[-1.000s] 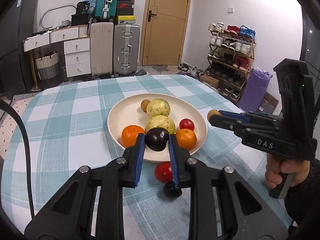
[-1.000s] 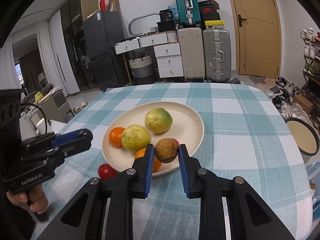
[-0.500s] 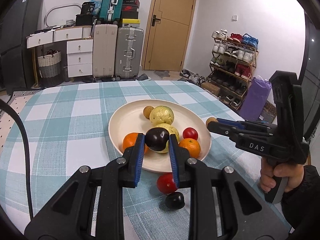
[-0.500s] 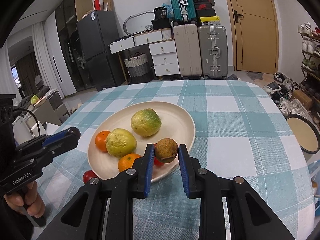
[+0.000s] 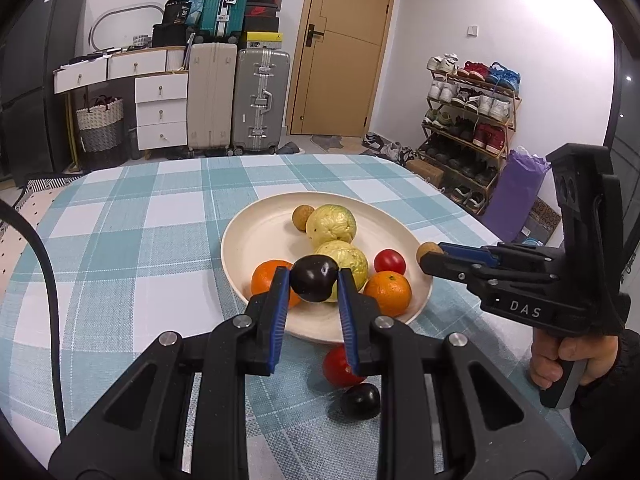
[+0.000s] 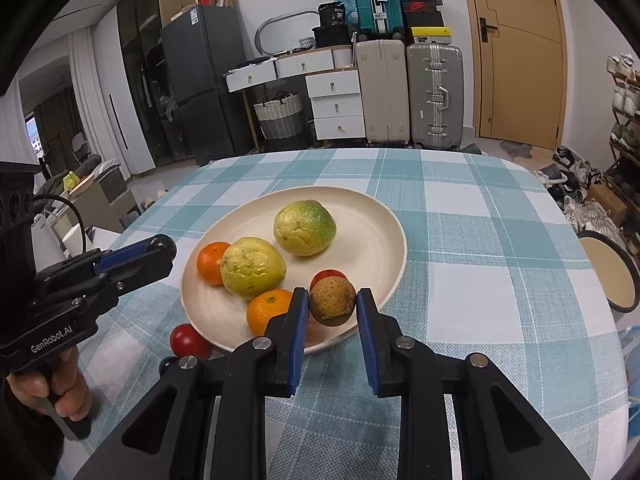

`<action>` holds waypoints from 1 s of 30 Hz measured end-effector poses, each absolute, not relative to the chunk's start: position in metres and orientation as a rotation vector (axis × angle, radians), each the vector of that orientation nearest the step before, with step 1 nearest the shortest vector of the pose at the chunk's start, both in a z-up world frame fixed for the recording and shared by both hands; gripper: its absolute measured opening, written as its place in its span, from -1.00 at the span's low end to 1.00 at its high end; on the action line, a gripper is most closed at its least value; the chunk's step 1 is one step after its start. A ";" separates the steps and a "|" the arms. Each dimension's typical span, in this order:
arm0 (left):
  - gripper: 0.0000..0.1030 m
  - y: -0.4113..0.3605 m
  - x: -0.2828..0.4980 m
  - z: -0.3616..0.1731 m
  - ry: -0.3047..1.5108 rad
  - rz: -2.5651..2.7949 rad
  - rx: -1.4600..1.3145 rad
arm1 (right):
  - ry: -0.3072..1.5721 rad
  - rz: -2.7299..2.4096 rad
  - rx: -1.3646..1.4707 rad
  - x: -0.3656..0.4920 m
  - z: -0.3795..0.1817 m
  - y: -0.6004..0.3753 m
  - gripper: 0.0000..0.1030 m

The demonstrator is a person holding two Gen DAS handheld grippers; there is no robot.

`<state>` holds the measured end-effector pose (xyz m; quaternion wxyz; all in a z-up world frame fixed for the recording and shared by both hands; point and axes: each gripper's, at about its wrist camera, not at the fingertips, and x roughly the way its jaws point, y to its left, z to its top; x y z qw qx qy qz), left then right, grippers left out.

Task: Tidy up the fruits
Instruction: 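Carry the dark plum over the plate while the right gripper carries the brown fruit there, then lower the plum and brown fruit onto the plate and open both grippers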

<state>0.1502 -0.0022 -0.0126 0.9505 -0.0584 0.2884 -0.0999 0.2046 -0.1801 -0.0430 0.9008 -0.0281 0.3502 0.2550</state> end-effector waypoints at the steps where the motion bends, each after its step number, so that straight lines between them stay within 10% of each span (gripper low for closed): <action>1: -0.59 -0.002 0.151 -0.013 0.588 -0.199 -0.118 | 0.728 0.524 -0.054 0.205 -0.043 -0.181 -0.51; 19: -0.51 -0.006 0.155 -0.015 0.592 -0.190 -0.087 | 0.723 0.510 -0.020 0.207 -0.042 -0.189 -0.12; 23: 0.22 -0.001 0.151 -0.014 0.574 -0.163 -0.104 | 0.703 0.515 -0.036 0.202 -0.039 -0.187 0.00; 30: 0.64 0.006 0.145 -0.012 0.560 -0.127 -0.115 | 0.666 0.544 -0.019 0.196 -0.034 -0.187 0.72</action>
